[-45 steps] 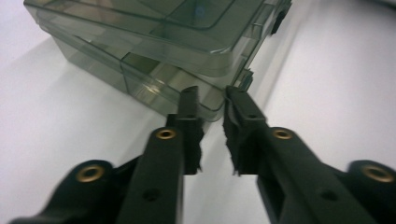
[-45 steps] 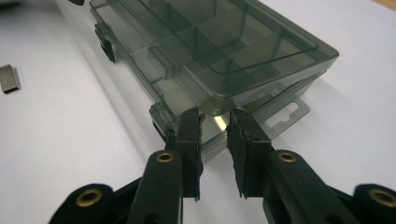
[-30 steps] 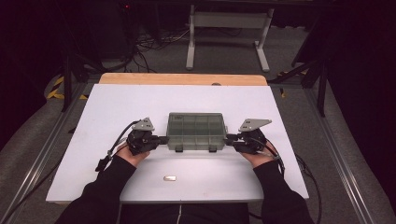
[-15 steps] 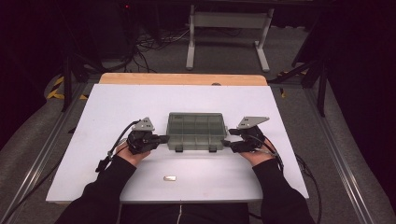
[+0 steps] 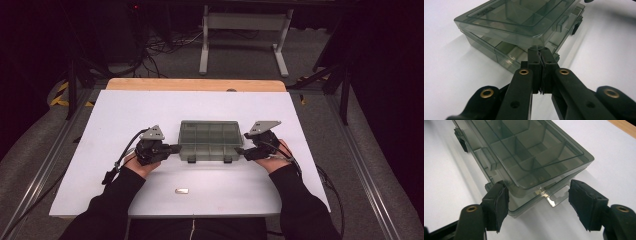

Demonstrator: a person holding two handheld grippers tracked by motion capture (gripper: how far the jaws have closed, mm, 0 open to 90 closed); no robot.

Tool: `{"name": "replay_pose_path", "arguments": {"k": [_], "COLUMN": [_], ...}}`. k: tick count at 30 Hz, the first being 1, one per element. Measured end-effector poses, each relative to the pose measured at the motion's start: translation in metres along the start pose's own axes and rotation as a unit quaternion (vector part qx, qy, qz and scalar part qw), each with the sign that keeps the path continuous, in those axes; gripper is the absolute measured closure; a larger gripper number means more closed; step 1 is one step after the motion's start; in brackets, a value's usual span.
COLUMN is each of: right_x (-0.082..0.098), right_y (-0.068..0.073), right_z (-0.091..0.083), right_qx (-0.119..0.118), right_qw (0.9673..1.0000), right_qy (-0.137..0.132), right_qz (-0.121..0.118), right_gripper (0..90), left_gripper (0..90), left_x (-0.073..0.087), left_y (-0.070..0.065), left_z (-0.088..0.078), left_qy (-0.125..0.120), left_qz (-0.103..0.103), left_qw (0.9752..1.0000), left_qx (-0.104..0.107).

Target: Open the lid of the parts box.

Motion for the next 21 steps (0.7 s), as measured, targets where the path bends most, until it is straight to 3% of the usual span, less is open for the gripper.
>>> {"name": "replay_pose_path", "arguments": {"k": [11,14,21], "right_x": [-0.013,-0.02,-0.034], "right_y": [-0.004,-0.007,-0.014], "right_z": [-0.005,-0.007,-0.01], "right_qx": [0.009,0.009,0.004], "right_qw": [0.9998,0.9996,0.9993], "right_qy": [-0.016,-0.027,-0.036], "right_qz": [-0.008,-0.006,-0.002], "right_gripper": [35.3,36.8,40.7], "left_gripper": [84.7,77.0,66.4], "left_x": [-0.003,-0.004,-0.007], "left_y": [-0.003,-0.006,-0.006], "left_z": [-0.004,-0.008,-0.018], "left_qy": [-0.01,-0.01,-0.032], "left_qz": [-0.001,-0.032,-0.031], "left_qw": [0.9999,0.9991,0.9985], "left_qx": [0.007,0.025,0.031]}}
Point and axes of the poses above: each handheld gripper's, and its own axes: z roughly forward along the jaws, x roughly out of its underside, y roughly to its left, the point moved 9 cm from there along z, roughly forward along the jaws, and after that the axes turned 7 degrees about -y, right-handed, at the moved point
